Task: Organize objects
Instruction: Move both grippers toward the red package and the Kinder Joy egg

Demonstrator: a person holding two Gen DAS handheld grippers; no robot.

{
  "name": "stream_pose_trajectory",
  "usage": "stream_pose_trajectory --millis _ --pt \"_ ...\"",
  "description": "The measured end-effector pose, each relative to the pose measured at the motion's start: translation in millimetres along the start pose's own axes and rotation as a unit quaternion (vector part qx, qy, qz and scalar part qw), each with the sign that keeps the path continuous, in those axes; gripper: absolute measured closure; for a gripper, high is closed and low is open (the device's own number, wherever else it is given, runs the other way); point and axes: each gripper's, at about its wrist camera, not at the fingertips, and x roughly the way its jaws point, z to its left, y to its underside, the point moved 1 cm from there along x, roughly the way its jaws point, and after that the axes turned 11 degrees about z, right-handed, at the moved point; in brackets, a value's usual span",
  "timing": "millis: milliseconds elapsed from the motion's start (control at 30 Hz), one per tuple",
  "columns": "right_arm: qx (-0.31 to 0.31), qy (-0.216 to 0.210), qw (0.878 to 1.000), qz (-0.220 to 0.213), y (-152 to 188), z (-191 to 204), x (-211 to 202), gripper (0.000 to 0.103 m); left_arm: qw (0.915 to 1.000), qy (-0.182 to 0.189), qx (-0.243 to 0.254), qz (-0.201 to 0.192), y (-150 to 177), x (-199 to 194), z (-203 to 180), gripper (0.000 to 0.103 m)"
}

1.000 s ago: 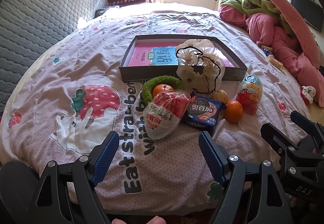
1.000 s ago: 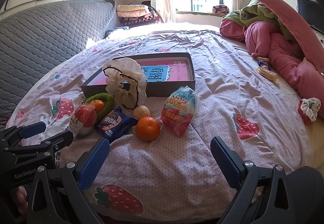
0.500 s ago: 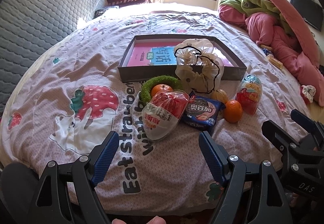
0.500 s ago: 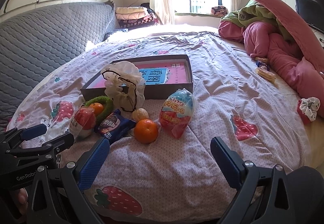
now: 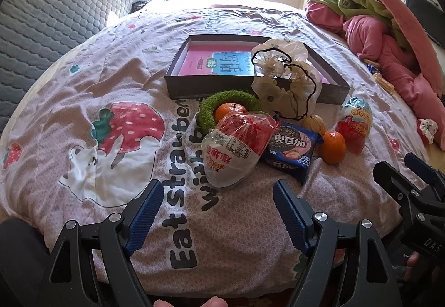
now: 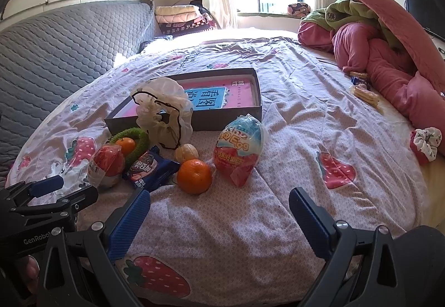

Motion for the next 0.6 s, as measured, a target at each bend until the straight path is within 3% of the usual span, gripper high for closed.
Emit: stream_pose_trajectory --millis 600 --pt "0.014 -0.007 0.999 0.035 -9 -11 30 0.002 0.9998 0.007 -0.009 0.015 -17 32 14 0.021"
